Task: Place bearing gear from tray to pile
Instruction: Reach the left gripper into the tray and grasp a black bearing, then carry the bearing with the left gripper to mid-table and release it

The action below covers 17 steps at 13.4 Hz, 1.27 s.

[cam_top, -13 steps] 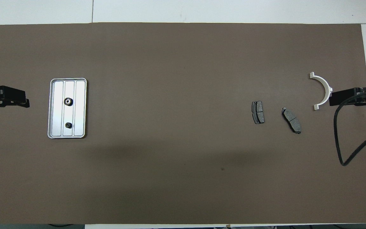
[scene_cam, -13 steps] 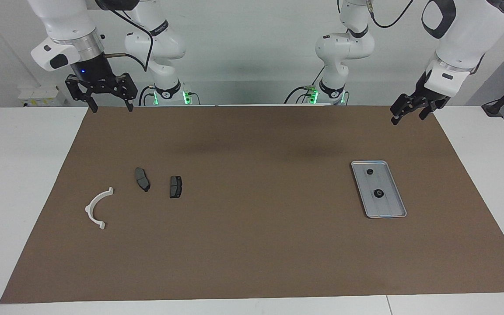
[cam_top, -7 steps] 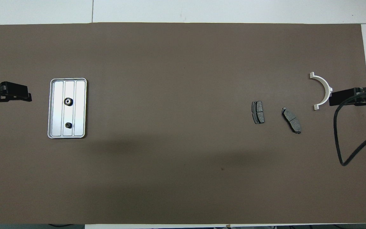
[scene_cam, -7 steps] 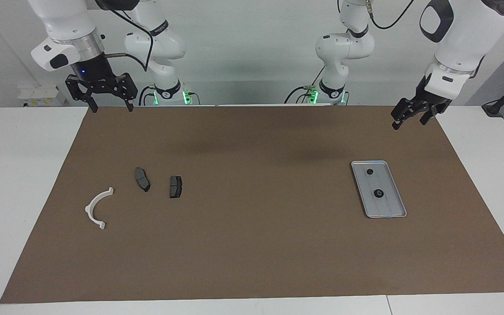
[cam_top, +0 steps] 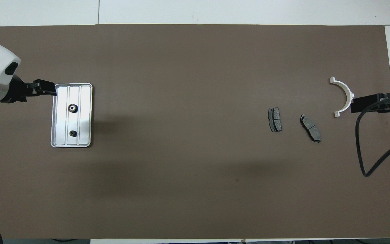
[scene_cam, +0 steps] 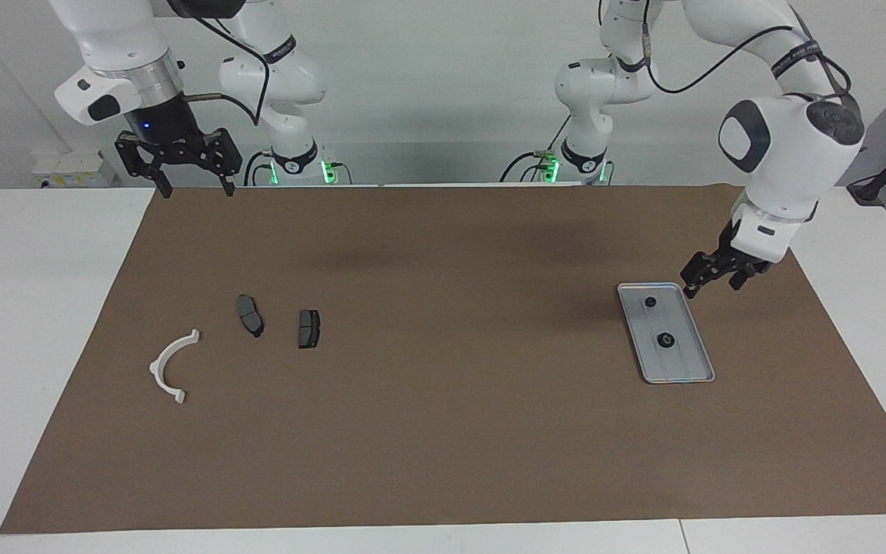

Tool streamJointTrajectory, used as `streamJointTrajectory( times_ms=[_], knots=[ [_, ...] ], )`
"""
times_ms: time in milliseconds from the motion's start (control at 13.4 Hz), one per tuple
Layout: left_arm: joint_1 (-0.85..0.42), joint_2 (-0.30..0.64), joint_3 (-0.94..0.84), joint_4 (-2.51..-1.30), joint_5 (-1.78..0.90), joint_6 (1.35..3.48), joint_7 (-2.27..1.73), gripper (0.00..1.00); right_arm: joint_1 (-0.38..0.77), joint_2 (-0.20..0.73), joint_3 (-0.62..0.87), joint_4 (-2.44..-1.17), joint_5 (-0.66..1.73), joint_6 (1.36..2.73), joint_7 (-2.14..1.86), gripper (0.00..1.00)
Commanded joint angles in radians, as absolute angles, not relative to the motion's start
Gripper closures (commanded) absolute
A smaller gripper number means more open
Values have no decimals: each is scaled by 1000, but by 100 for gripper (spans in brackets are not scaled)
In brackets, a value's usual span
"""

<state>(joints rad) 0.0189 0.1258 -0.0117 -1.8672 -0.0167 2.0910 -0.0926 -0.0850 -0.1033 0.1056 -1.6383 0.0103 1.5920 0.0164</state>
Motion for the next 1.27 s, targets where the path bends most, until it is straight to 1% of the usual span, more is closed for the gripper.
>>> streamJointTrajectory(
  times_ms=[0, 149, 298, 521, 595, 670, 968, 1042, 1191],
  knots=[
    [31, 150, -17, -1948, -9, 2192, -45, 0, -97, -109, 114, -1640, 29, 1601, 31, 0],
    [28, 219, -18, -1953, -9, 2220, -32, 0, -98, -110, 114, -1640, 31, 1598, 29, 0],
    [31, 232, -18, -1977, -11, 2218, -31, 0, -98, -112, 114, -1640, 31, 1595, 28, 0],
    [32, 273, -18, -1982, -11, 2240, -34, 0, -101, -114, 110, -1638, 32, 1591, 26, 0],
    [32, 273, -18, -1988, -11, 2241, -34, 2, -101, -114, 110, -1640, 32, 1589, 26, 0],
    [32, 276, -18, -1988, -11, 2244, -34, 10, -101, -114, 110, -1640, 31, 1589, 28, 0],
    [31, 314, -18, -1988, -11, 2301, -37, 20, -101, -118, 107, -1637, 31, 1588, 28, 0],
    [32, 319, -18, -1988, -11, 2310, -37, 23, -101, -120, 107, -1638, 32, 1588, 28, 0],
    [32, 340, -18, -1988, -12, 2338, -38, 25, -95, -120, 107, -1637, 31, 1588, 28, 0]
  ],
)
